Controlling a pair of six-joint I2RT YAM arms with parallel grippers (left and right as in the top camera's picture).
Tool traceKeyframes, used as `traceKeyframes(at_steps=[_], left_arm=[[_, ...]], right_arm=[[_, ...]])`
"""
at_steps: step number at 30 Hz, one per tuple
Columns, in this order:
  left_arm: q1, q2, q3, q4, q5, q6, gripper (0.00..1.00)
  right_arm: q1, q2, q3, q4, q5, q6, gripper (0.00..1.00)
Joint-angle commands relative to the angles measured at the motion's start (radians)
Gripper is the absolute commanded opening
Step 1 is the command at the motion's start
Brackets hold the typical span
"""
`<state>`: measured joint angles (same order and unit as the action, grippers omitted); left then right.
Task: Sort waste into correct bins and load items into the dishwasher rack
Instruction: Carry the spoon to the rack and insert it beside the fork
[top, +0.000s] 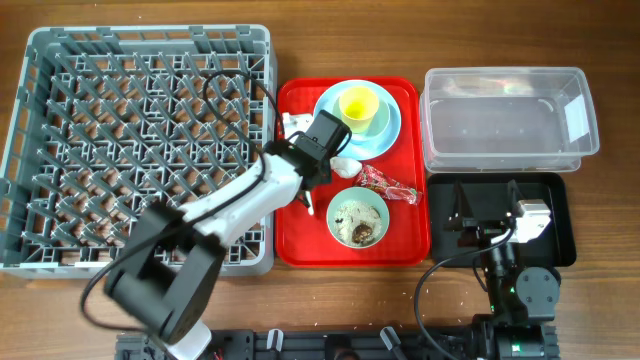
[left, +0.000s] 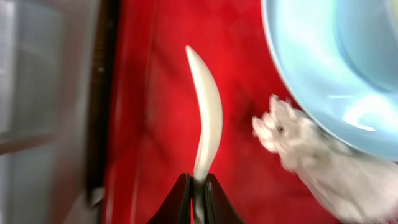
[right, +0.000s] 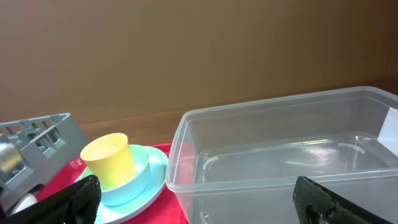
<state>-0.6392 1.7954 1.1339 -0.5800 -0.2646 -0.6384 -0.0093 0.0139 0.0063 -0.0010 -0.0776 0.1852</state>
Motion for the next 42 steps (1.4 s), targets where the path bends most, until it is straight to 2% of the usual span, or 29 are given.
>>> traceKeyframes(at_steps=[1,7,11,13,14,18,22,26,32,33,34,36,39,42], left_arm=[[0.002,-0.135,-0.002,-0.073,-0.021,0.038,0.04],[0.003,-0.303,-0.002,-0.139,-0.029,0.28,0.04],[0.046,-0.465,-0.002,-0.212,-0.132,0.295,0.04],[0.113,-0.523,-0.002,-0.249,-0.141,0.301,0.04],[0.167,-0.536,-0.002,-0.267,-0.14,0.342,0.04],[0.268,-0.472,-0.002,-0.267,-0.023,0.347,0.04],[0.271,-0.351,-0.002,-0.214,-0.016,0.348,0.04],[0.271,-0.276,-0.002,-0.128,-0.016,0.423,0.04],[0.271,-0.222,-0.002,-0.111,-0.016,0.426,0.05],[0.271,-0.222,-0.002,-0.111,-0.017,0.426,0.09],[0.271,-0.222,-0.002,-0.11,-0.018,0.426,0.17],[0.271,-0.222,-0.002,-0.111,-0.043,0.426,0.39],[0.271,-0.229,0.0,-0.106,-0.123,0.426,0.41],[0.271,-0.281,0.029,-0.112,-0.105,0.422,0.41]], right_arm=[[-0.002,-0.004,-0.001,0.003,0.01,0.005,1.0],[-0.002,-0.004,-0.001,0.003,0.01,0.005,1.0],[-0.002,-0.004,-0.001,0.003,0.01,0.005,1.0],[-0.002,-0.004,-0.001,0.003,0.01,0.005,1.0],[-0.002,-0.004,-0.001,0.003,0.009,0.005,1.0],[-0.002,-0.004,-0.001,0.003,0.01,0.005,1.0],[-0.002,-0.004,-0.001,0.003,0.009,0.005,1.0],[-0.002,-0.004,-0.001,0.003,0.01,0.005,1.0],[-0.002,-0.004,-0.001,0.003,0.01,0.005,1.0],[-0.002,-0.004,-0.001,0.003,0.01,0.005,1.0],[-0.002,-0.004,-0.001,0.003,0.009,0.005,1.0],[-0.002,-0.004,-0.001,0.003,0.009,0.005,1.0],[-0.002,-0.004,-0.001,0.003,0.01,0.005,1.0],[-0.002,-0.004,-0.001,0.003,0.01,0.005,1.0]])
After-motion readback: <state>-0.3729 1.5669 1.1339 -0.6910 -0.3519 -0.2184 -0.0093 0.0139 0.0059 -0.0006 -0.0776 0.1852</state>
